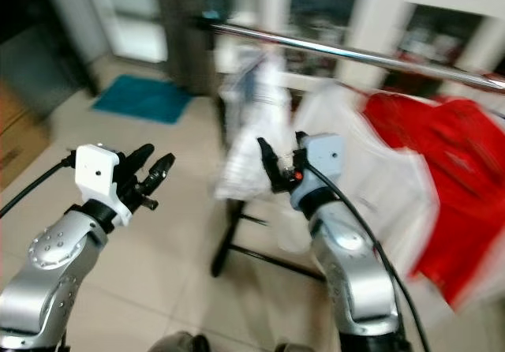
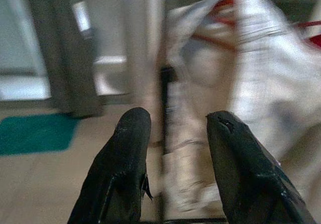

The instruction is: Hang hanger

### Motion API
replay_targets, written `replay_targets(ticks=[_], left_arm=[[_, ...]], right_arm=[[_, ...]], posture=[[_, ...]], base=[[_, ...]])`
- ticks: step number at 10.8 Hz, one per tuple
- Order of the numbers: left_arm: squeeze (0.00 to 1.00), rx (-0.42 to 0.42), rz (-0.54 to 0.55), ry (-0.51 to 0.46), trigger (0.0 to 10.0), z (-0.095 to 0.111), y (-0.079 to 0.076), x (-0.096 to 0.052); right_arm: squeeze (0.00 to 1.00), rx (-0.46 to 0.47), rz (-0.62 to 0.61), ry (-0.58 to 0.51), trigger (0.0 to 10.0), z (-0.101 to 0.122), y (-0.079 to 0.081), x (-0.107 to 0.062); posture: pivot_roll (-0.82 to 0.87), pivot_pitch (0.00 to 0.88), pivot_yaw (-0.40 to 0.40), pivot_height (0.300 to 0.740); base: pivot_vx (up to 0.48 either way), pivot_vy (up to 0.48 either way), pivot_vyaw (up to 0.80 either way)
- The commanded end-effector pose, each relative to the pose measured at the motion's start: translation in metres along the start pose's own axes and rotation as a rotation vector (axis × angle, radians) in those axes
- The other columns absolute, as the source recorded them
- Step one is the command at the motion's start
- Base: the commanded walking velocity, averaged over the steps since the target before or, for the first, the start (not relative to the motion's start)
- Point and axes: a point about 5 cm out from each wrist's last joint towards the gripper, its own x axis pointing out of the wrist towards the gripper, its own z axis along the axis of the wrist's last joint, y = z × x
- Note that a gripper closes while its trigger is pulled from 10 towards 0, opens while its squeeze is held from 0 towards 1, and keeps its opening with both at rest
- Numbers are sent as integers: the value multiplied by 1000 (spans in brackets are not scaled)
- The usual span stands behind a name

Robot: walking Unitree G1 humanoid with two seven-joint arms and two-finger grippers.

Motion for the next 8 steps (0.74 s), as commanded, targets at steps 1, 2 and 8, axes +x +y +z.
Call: replay_targets(ticks=[1,2,8], left_arm=[[0,12,-10,-1,10000,0,-2,1],[0,17,-18,2,10000,0,-2,0],[0,36,-135,12,10000,0,-5,-7]], right_arm=[[475,-7,3,-1,10000,2,-1,0],[408,-4,-4,-5,10000,3,-2,0],[0,-24,-91,-31,10000,22,-14,4]], posture=[[-42,112,43,740],[-40,112,41,740],[-42,105,41,740]], base=[[412,0,631],[412,0,0],[196,0,0]])
